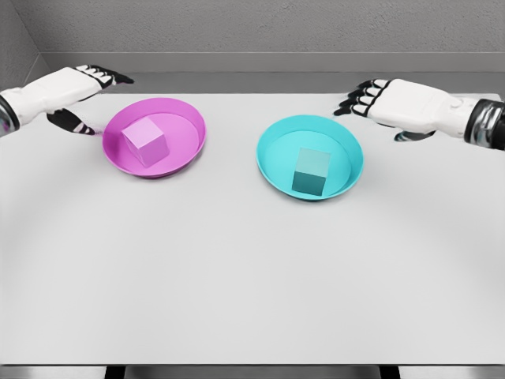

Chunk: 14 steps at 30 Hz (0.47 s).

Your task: Place the blocks in the corresponding plates according to their colors

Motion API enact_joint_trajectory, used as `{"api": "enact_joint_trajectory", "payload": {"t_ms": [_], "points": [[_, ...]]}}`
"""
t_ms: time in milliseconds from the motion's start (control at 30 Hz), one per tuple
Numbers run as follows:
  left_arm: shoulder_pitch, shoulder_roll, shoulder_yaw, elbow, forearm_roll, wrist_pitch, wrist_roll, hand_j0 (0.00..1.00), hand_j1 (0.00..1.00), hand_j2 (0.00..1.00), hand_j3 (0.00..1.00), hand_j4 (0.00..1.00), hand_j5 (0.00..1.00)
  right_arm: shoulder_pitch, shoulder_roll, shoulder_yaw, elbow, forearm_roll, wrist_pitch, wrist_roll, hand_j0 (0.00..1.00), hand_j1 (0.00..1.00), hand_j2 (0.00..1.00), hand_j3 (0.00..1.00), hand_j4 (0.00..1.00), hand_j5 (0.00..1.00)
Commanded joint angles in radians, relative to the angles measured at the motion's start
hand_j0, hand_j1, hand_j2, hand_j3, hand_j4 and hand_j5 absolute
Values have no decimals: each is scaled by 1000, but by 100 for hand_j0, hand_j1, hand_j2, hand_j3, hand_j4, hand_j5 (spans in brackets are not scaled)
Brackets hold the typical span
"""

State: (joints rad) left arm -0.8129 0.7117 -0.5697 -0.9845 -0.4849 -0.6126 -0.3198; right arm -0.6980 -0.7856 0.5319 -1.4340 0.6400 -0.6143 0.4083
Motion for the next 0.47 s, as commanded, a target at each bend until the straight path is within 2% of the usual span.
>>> {"api": "enact_joint_trajectory", "payload": {"t_ms": [0, 33, 100, 167, 367, 433], "points": [[0, 78, 4, 1, 43, 2, -1, 100, 100, 100, 100, 100, 100, 12, -26, -173, -60, -11, 3, -23, 99, 99, 99, 99, 99, 99], [-2, 94, 4, 0, 43, 2, 1, 100, 100, 100, 100, 100, 100, 55, -26, -231, -91, -14, 3, -22, 98, 98, 98, 98, 98, 98], [9, 109, 4, 1, 43, 2, -1, 100, 100, 100, 100, 100, 100, 106, -27, -277, -109, -16, 3, -26, 98, 98, 98, 98, 98, 98], [24, 110, 4, 1, 43, 2, -1, 100, 100, 100, 100, 100, 100, 179, -20, -358, -115, -17, 3, -82, 96, 96, 96, 96, 96, 96], [37, 109, 4, -2, 43, 2, -1, 100, 100, 100, 100, 100, 100, 333, 12, -432, -166, -25, 3, -103, 94, 94, 94, 94, 94, 94], [38, 109, 4, -2, 43, 2, -1, 100, 100, 100, 100, 100, 100, 350, 17, -441, -167, -28, 3, -102, 94, 94, 94, 94, 94, 94]]}}
